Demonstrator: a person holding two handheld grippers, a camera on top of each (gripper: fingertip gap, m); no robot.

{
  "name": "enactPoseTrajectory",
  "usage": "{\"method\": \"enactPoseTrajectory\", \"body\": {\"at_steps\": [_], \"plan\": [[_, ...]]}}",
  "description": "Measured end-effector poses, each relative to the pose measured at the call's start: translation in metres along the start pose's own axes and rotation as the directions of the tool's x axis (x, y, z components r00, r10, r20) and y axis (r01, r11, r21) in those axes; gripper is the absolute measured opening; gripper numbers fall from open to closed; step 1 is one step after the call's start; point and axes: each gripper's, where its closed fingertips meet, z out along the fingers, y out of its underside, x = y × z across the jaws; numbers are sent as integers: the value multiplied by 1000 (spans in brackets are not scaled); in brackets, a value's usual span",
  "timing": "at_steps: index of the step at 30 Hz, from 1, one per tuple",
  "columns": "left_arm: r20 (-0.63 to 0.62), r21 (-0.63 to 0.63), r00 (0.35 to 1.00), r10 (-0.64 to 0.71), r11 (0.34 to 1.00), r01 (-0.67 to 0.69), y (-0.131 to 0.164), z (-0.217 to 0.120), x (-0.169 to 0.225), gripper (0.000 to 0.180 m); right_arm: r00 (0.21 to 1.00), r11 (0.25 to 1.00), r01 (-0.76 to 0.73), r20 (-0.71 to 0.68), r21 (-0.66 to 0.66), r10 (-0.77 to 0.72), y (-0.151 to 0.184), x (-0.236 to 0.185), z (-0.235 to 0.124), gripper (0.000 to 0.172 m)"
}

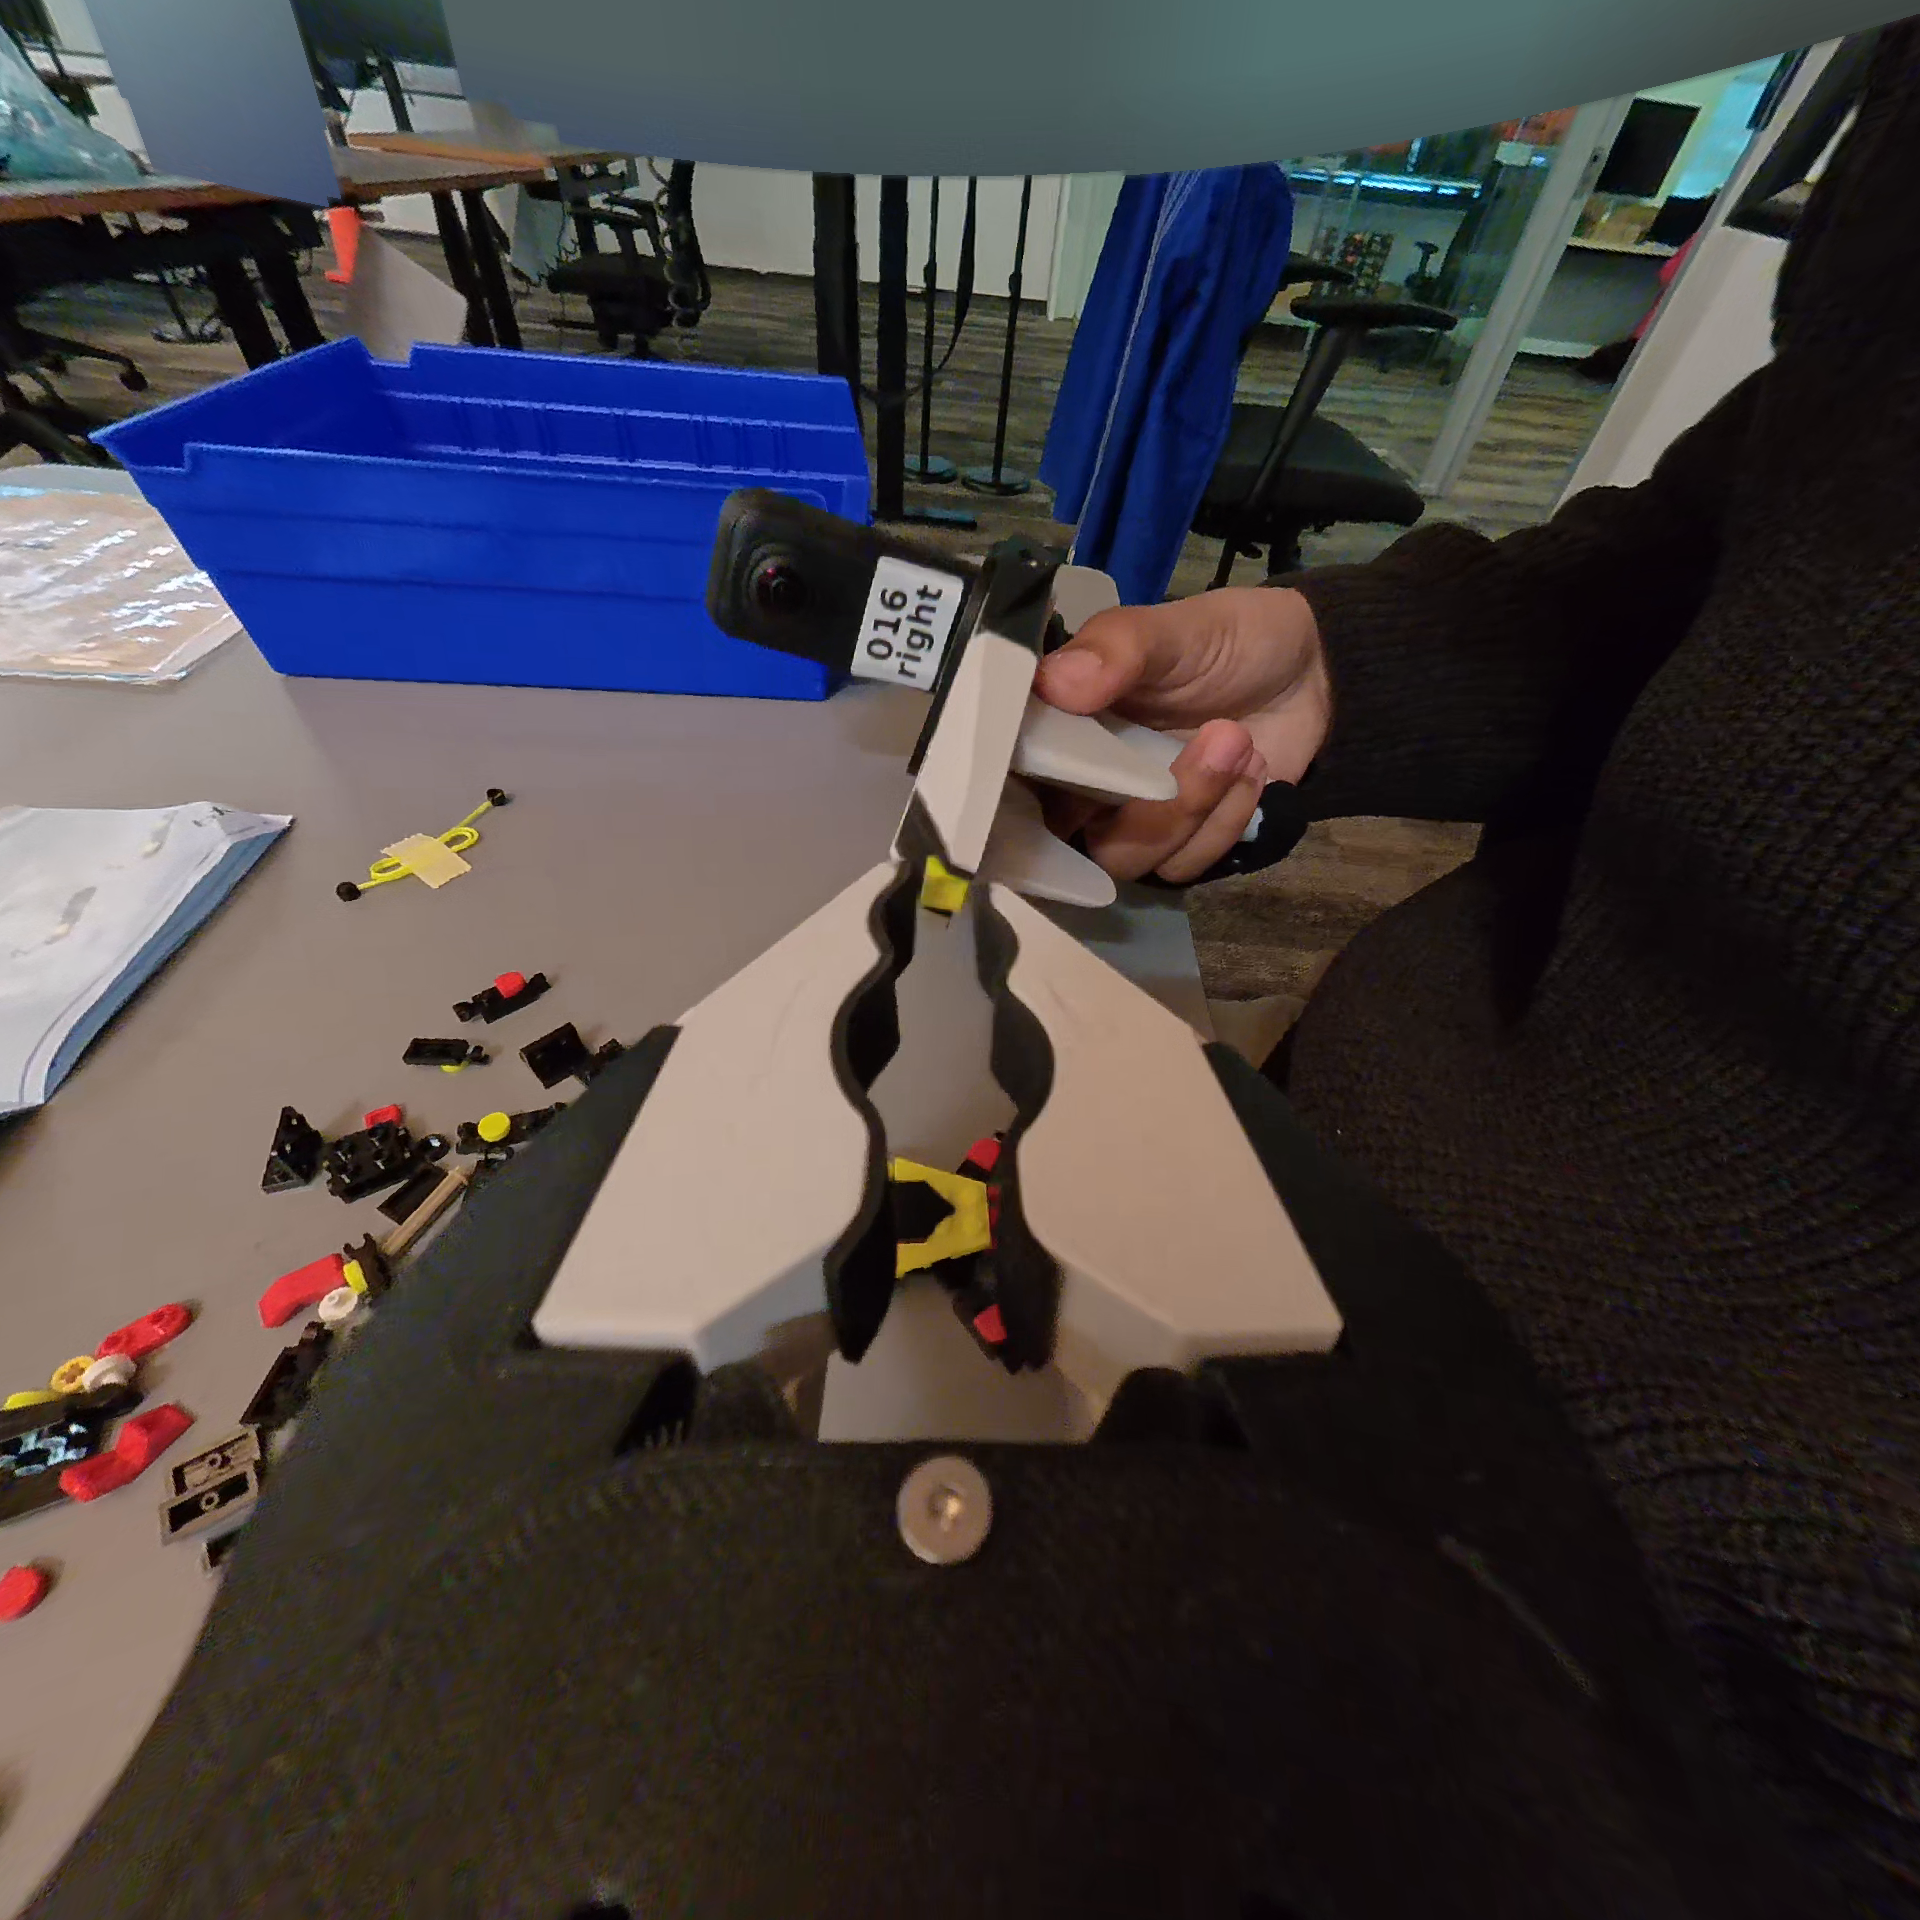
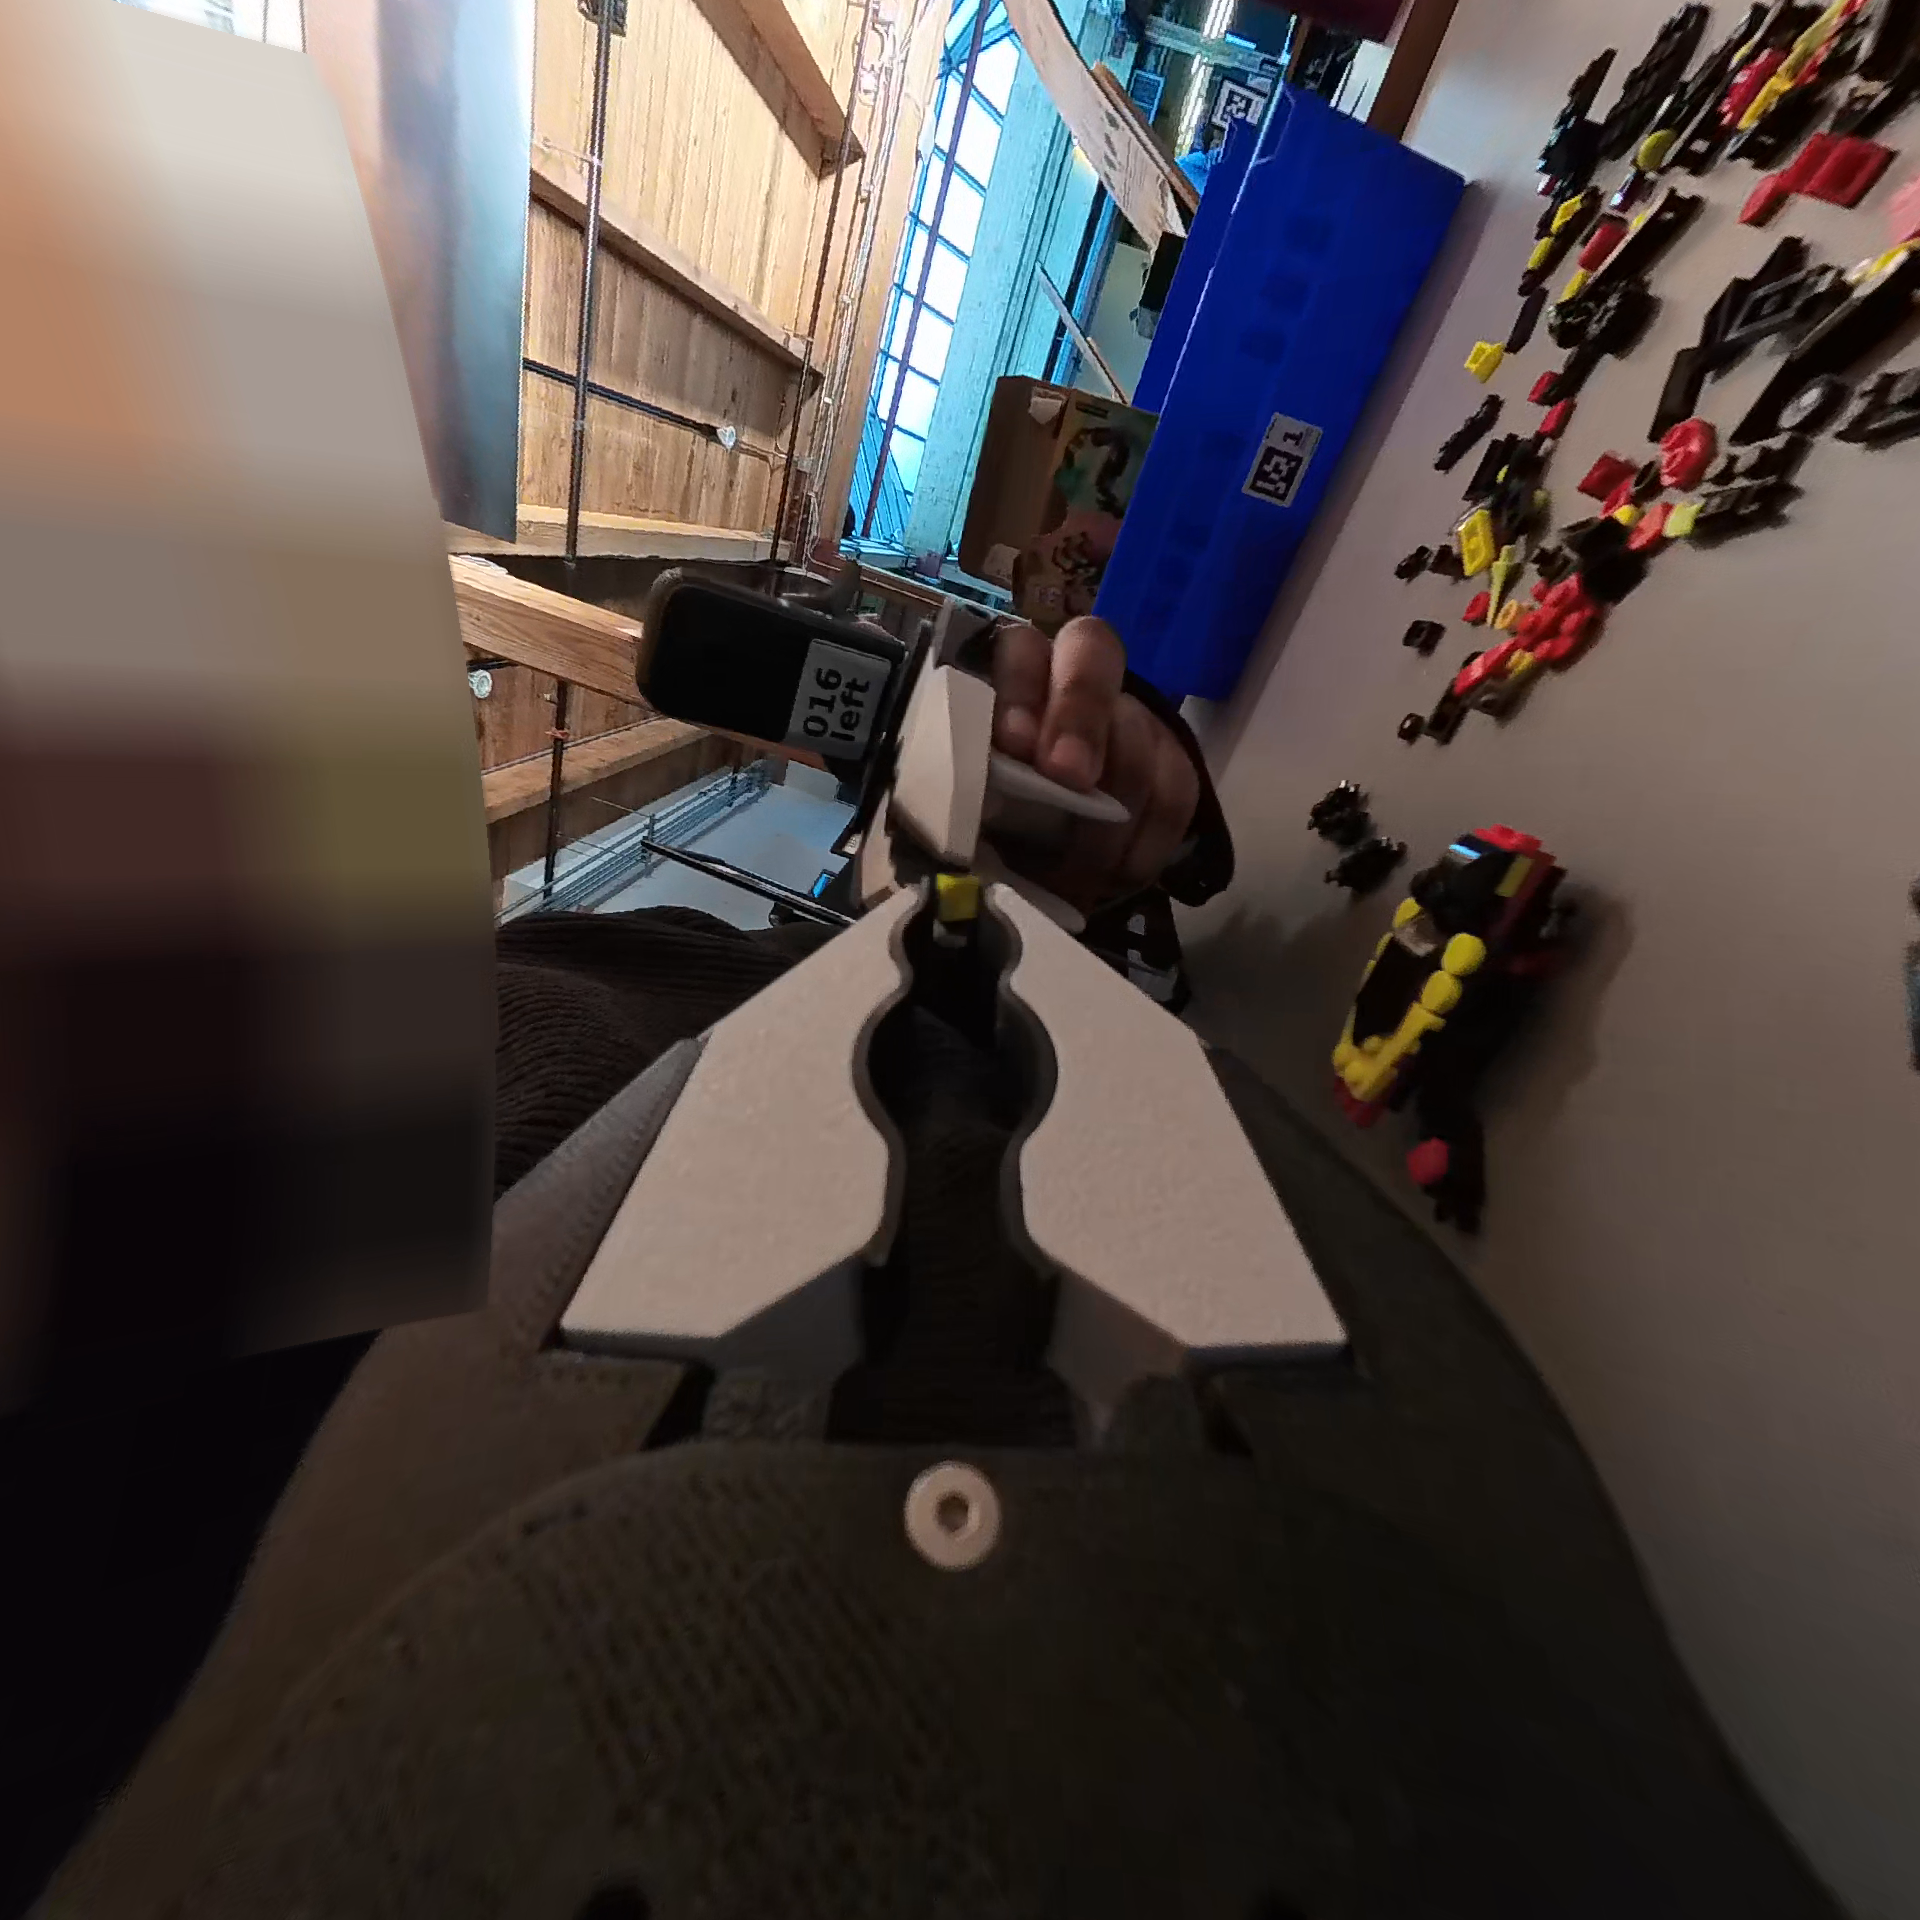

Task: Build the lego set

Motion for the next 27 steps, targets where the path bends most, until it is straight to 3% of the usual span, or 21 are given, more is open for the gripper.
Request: {"method": "enactPoseTrajectory", "body": {"at_steps": [4, 7, 8, 10, 13, 16, 19, 27], "plan": [[33, -26, 999, -37, 999, 37, 5, 1, -6, 29, 989, 994, 110, -93, -19, -111, -6, 3, -12, 6], [33, -22, 994, -100, 995, 101, 7, -2, -10, 32, 884, 938, 317, -313, -144, -347, -12, 21, -34, 6], [33, -15, 991, -129, 991, 129, 7, -4, -11, 32, 801, 895, 382, -400, -232, -445, -12, 33, -45, 6], [24, 1, 981, -191, 982, 191, 7, -8, -14, 32, 560, 769, 453, -526, -452, -640, -13, 59, -72, 6], [11, 26, 961, -277, 961, 276, 4, -15, -17, 32, 251, 552, 441, -494, -707, -833, -10, 78, -100, 6], [3, 42, 929, -369, 929, 368, -3, -22, -19, 34, 62, 383, 436, -397, -814, -916, -12, 80, -105, 6], [-23, 108, 900, -434, 894, 434, -15, -33, -16, 34, 13, 302, 406, -325, -863, -946, -6, 84, -105, 6], [-34, 162, 847, -530, 834, 528, -3, -48, -13, 34, -1, 292, 358, -312, -887, -950, -4, 92, -107, 6]]}}
